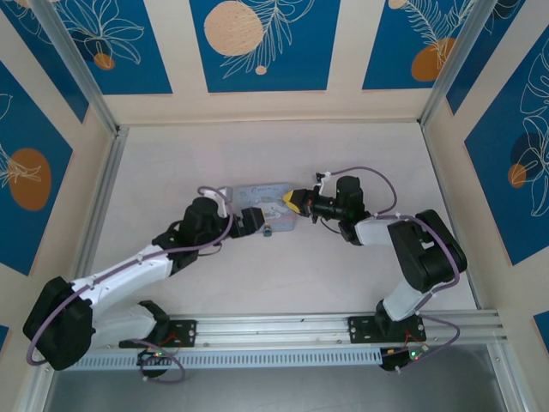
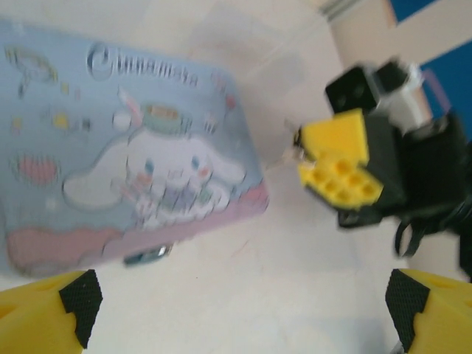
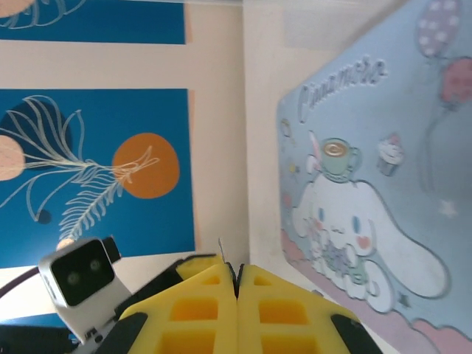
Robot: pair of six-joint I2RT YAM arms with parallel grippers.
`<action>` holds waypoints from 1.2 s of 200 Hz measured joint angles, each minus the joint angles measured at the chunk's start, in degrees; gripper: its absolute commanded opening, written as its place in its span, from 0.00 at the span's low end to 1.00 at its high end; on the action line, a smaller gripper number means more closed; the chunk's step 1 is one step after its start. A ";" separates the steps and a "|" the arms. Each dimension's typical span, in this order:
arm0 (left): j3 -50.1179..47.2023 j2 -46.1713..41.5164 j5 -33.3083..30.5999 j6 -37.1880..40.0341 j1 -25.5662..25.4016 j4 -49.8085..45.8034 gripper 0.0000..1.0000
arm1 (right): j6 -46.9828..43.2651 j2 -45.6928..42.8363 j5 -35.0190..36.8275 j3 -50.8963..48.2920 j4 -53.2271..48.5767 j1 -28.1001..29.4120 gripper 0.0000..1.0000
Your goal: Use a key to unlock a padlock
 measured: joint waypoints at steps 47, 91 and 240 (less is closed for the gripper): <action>-3.15 4.70 -1.09 5.35 -4.13 1.79 0.99 | -2.67 -0.09 0.74 0.00 -6.93 0.00 0.00; -3.08 13.94 -1.20 9.25 -6.73 7.19 0.98 | -3.91 -1.18 3.08 0.09 -11.80 0.00 0.00; 4.55 35.34 -10.43 17.64 -7.17 23.28 0.93 | -5.86 6.88 4.26 9.99 -17.42 -0.76 0.00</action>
